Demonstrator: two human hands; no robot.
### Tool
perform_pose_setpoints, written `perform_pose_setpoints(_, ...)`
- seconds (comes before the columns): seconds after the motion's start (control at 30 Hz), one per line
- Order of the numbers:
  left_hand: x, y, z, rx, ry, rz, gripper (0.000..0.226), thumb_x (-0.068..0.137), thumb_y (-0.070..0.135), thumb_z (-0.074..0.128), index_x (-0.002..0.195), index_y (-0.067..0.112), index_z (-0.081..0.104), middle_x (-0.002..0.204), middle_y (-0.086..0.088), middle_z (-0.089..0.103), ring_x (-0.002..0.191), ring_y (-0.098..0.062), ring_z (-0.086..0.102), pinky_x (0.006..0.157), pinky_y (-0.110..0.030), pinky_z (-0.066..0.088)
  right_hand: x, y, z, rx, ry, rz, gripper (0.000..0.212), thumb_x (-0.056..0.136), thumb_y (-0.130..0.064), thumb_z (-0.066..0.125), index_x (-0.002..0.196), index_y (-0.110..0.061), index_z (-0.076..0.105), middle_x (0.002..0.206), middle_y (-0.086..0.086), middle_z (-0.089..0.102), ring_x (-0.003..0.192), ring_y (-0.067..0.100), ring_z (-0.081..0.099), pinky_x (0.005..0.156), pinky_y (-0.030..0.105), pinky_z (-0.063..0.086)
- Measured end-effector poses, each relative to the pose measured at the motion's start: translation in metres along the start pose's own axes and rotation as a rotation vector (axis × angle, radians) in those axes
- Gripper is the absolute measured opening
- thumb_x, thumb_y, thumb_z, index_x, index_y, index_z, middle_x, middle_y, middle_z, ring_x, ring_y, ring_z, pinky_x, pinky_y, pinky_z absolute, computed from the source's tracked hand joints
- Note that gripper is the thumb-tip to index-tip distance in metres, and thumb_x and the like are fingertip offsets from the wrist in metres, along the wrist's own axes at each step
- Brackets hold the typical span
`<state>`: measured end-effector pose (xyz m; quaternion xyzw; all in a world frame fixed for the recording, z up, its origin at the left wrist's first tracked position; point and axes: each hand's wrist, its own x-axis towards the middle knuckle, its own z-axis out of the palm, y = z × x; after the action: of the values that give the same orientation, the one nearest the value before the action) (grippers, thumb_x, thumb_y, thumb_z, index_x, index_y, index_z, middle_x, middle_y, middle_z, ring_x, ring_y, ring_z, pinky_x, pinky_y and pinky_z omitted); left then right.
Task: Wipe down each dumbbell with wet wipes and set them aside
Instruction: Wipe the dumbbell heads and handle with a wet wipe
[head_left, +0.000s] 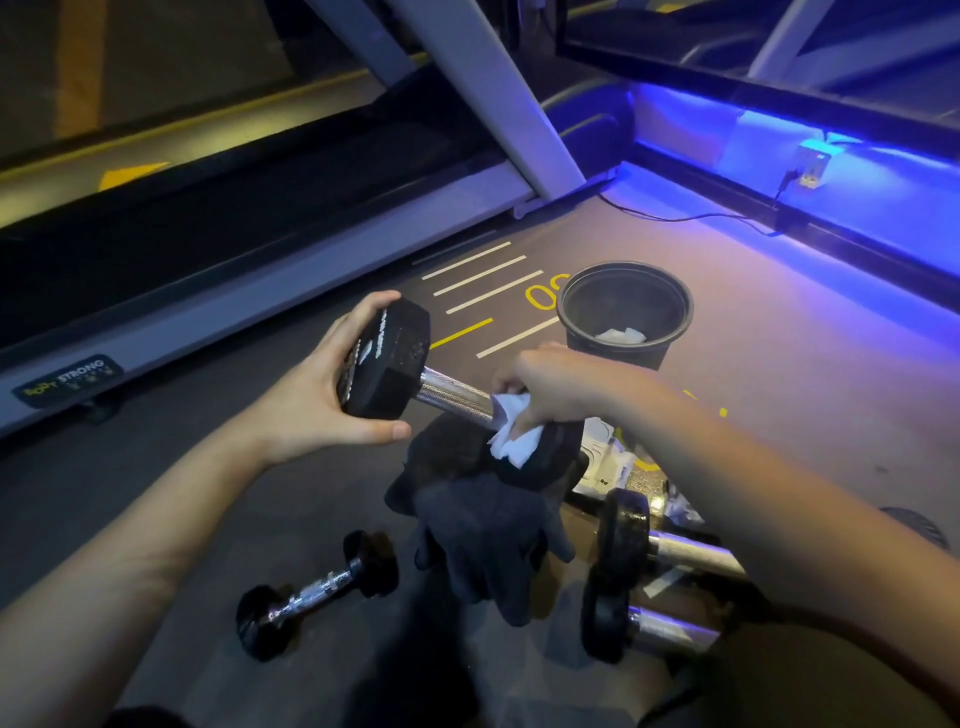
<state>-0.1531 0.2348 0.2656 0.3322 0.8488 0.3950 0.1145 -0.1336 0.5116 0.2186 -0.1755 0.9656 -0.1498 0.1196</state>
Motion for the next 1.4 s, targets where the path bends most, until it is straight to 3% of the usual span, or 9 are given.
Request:
perform_pose_setpoints(0.17,0.001,0.005,0.002,0.028,-0.018,0.012,0.112,0.057,0.047,0.086,0.149,0.058,0.024,0.156,0.021,0.031,0.141,0.003,0.036,0.115,-0.018,0.03,0.007,0.002,-0.007,0.054,-0.102,-0.038,0.038,0.072,-0.035,0.086,0.097,-0.022,0.061,0.075,-0.008,0.054,0.08,0.023,0.051,0.06,0.032,0.035)
perform_pose_setpoints(0.33,0.001,0.007,0.002,0.005,0.004,-0.006,0.112,0.056,0.044,0.088,0.149,0.056,0.026,0.155,0.014,0.036,0.141,-0.004,0.041,0.122,-0.041,0.031,0.002,0.004,0.019,-0.009,0.131,-0.011,0.05,0.072,-0.054,0.08,0.109,-0.024,0.063,0.1,-0.001,0.071,0.102,0.022,0.062,0.121,0.038,0.009)
perform_pose_setpoints(0.53,0.0,0.013,0.006,-0.009,0.005,-0.013,0.111,0.056,0.043,0.088,0.147,0.059,0.027,0.155,0.015,0.035,0.142,-0.007,0.041,0.122,-0.043,0.031,-0.016,-0.01,0.064,-0.268,0.518,0.159,0.055,0.074,-0.056,0.073,0.114,-0.018,0.063,0.094,0.001,0.07,0.105,0.02,0.064,0.113,0.035,-0.027)
perform_pose_setpoints(0.8,0.001,0.016,0.005,0.034,-0.015,0.034,0.108,0.058,0.046,0.085,0.146,0.062,0.024,0.154,0.024,0.028,0.142,0.008,0.03,0.11,-0.004,0.024,-0.006,0.008,0.029,0.044,0.183,-0.01,0.046,0.073,-0.048,0.082,0.102,-0.014,0.067,0.087,0.0,0.07,0.092,0.022,0.066,0.122,0.039,0.006)
perform_pose_setpoints(0.87,0.001,0.015,0.005,0.049,-0.026,0.041,0.108,0.057,0.047,0.085,0.145,0.062,0.023,0.154,0.025,0.028,0.142,0.01,0.029,0.109,-0.003,0.023,0.001,0.014,0.011,0.187,-0.027,-0.065,0.037,0.071,-0.038,0.087,0.087,-0.018,0.06,0.069,-0.006,0.057,0.074,0.02,0.058,0.099,0.041,0.04)
perform_pose_setpoints(0.97,0.002,0.015,0.004,0.053,-0.023,0.031,0.108,0.056,0.048,0.084,0.144,0.063,0.024,0.153,0.024,0.029,0.14,0.012,0.031,0.107,-0.002,0.025,0.011,0.014,-0.003,0.226,-0.173,-0.051,0.045,0.068,-0.03,0.09,0.073,-0.017,0.047,0.064,-0.006,0.041,0.061,0.016,0.036,0.059,0.033,0.032)
perform_pose_setpoints(1.07,0.001,0.012,0.002,0.042,-0.014,0.028,0.108,0.056,0.049,0.084,0.143,0.066,0.023,0.153,0.026,0.029,0.141,0.011,0.031,0.108,-0.002,0.024,0.011,0.011,0.005,0.204,-0.068,-0.044,0.041,0.069,-0.037,0.089,0.084,-0.017,0.057,0.061,-0.008,0.044,0.062,0.017,0.043,0.082,0.032,0.041)
perform_pose_setpoints(1.17,-0.001,0.008,0.001,0.029,-0.014,0.024,0.108,0.057,0.047,0.085,0.143,0.064,0.023,0.153,0.026,0.03,0.139,0.011,0.033,0.108,-0.003,0.025,-0.003,0.004,0.025,0.074,0.184,-0.008,0.044,0.068,-0.052,0.084,0.096,-0.025,0.062,0.064,-0.013,0.058,0.073,0.012,0.058,0.123,0.035,0.005)
perform_pose_setpoints(1.4,-0.004,0.007,0.003,0.024,0.002,0.013,0.11,0.056,0.047,0.085,0.148,0.057,0.024,0.153,0.02,0.032,0.138,0.008,0.036,0.108,-0.005,0.028,-0.013,-0.021,0.077,-0.335,0.603,0.181,0.037,0.078,-0.05,0.073,0.091,-0.016,0.066,0.072,0.002,0.069,0.084,0.023,0.067,0.122,0.039,0.01)
